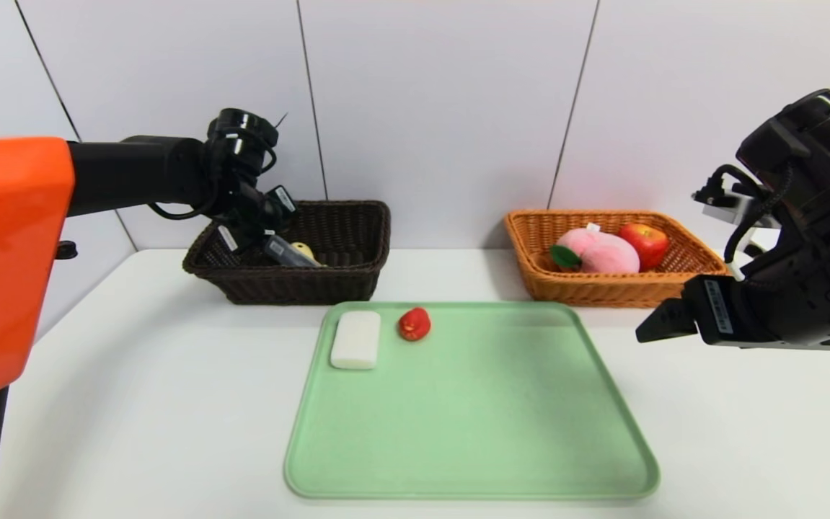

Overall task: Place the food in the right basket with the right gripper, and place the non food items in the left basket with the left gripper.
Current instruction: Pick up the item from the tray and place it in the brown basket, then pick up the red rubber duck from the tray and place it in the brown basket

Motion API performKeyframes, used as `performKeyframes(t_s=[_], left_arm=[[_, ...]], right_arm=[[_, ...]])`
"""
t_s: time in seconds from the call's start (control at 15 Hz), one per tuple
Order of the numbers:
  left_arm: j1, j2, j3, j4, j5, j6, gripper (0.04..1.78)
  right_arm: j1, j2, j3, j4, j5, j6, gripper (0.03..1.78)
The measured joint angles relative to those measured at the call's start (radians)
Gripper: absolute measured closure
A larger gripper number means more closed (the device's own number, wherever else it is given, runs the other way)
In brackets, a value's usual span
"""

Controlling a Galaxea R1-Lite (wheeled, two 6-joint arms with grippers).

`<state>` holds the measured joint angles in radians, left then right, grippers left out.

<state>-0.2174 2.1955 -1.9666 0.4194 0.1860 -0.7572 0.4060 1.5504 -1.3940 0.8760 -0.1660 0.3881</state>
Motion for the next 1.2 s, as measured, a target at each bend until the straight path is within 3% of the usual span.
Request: performKeyframes(t_s=[0.4, 0.6, 0.87, 1.2], left_arm=[[-0.006, -0.059, -0.001, -0.011, 0.003, 0.009, 0.45], [-0.115, -0.188, 0.001, 0.015, 0.001, 0.063, 0.34], [-0.361, -0.309, 0.004, 0.25, -0.006, 0.103, 0.25], [-0.523, -0.304, 0.009, 0.609, -0.004, 0.219, 0.19]], right_arm=[[0.001, -0.007, 0.024, 0.0, 0.001, 0.0, 0.11], [0.004, -0.007, 0.036, -0.001, 0.002, 0.001, 0.11], [0.009, -0.007, 0.038, -0.002, 0.001, 0.001, 0.11], [0.012, -0.009, 0.045, -0.001, 0.001, 0.002, 0.11]])
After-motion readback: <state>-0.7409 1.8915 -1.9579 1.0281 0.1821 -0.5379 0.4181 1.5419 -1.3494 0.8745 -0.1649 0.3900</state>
